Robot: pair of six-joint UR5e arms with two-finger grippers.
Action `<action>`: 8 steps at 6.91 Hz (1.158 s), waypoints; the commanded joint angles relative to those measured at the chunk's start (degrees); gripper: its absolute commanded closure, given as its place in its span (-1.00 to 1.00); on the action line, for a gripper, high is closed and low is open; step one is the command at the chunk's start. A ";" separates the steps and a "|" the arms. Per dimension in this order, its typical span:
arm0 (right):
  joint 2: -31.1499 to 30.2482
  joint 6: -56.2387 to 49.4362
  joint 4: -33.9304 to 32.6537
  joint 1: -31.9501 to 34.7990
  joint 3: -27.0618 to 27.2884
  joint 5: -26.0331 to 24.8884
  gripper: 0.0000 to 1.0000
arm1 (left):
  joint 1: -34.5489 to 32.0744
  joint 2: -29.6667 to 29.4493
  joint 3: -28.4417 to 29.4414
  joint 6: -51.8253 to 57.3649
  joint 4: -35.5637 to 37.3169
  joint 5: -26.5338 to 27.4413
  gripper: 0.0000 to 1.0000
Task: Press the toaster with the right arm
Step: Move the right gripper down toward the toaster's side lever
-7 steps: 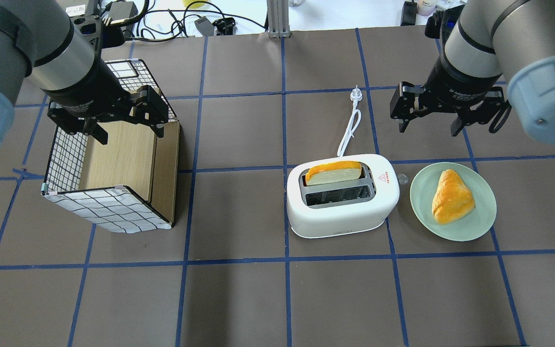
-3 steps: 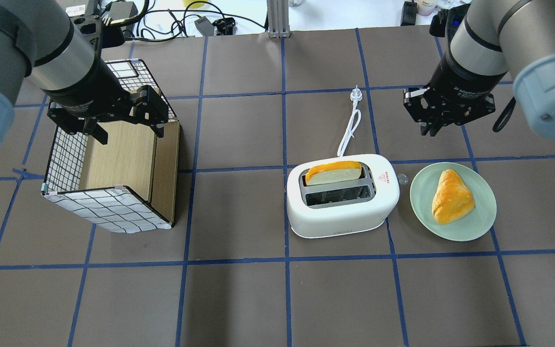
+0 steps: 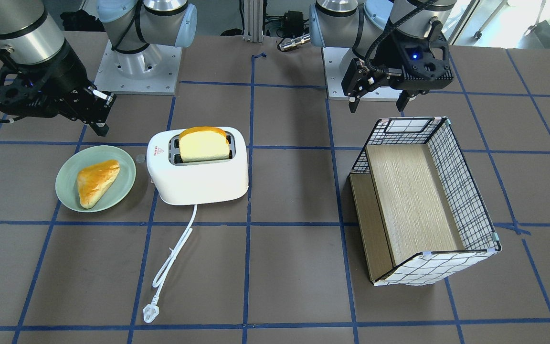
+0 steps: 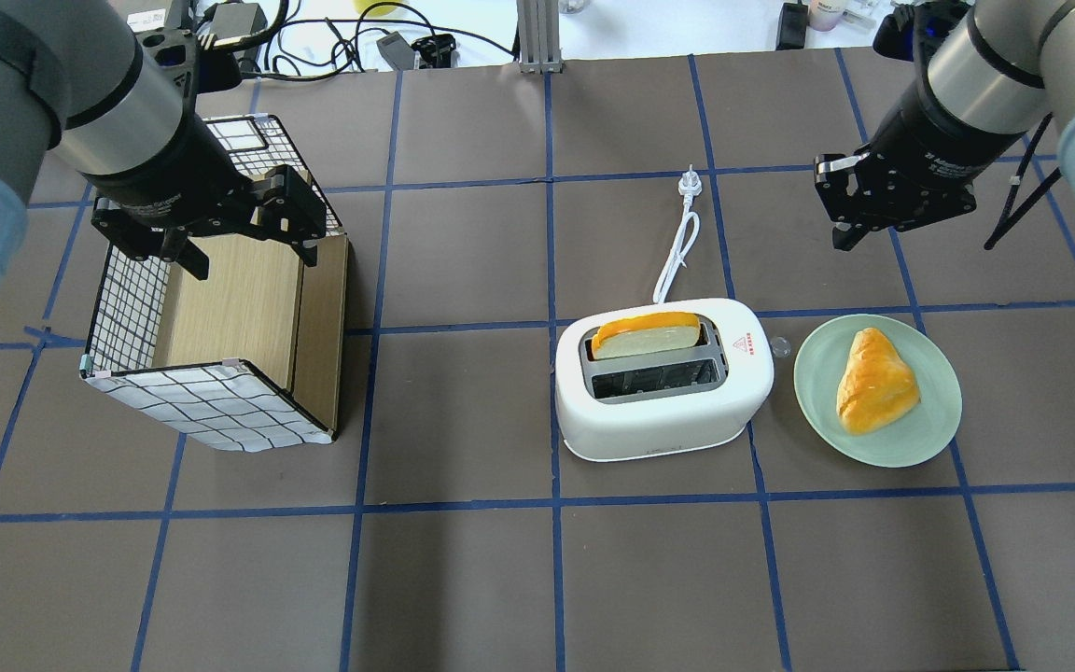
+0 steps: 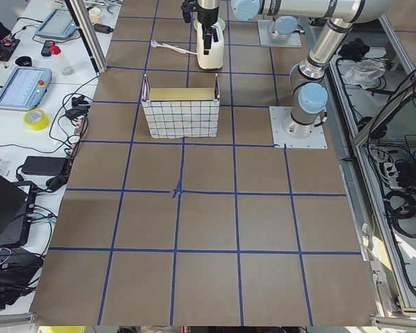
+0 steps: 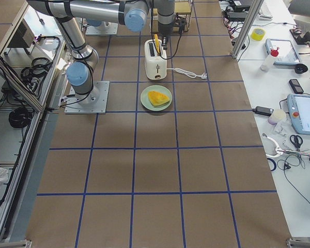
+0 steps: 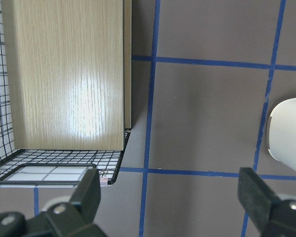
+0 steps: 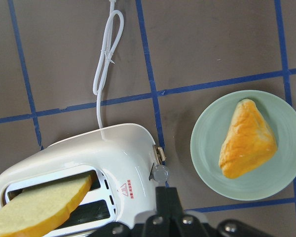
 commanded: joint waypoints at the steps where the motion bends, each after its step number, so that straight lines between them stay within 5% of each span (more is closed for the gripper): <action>1: 0.14 -6.82 -0.44 -3.81 3.86 6.98 1.00 | 0.00 0.00 -0.01 0.00 0.00 -0.08 -1.00; 4: 0.14 -21.23 -1.14 -13.03 12.12 16.48 1.00 | 0.00 0.00 -0.01 0.00 0.00 0.01 -1.00; 8: 0.93 -26.01 -7.82 -14.64 20.84 24.20 1.00 | 0.00 0.00 -0.01 0.00 0.00 0.01 -1.00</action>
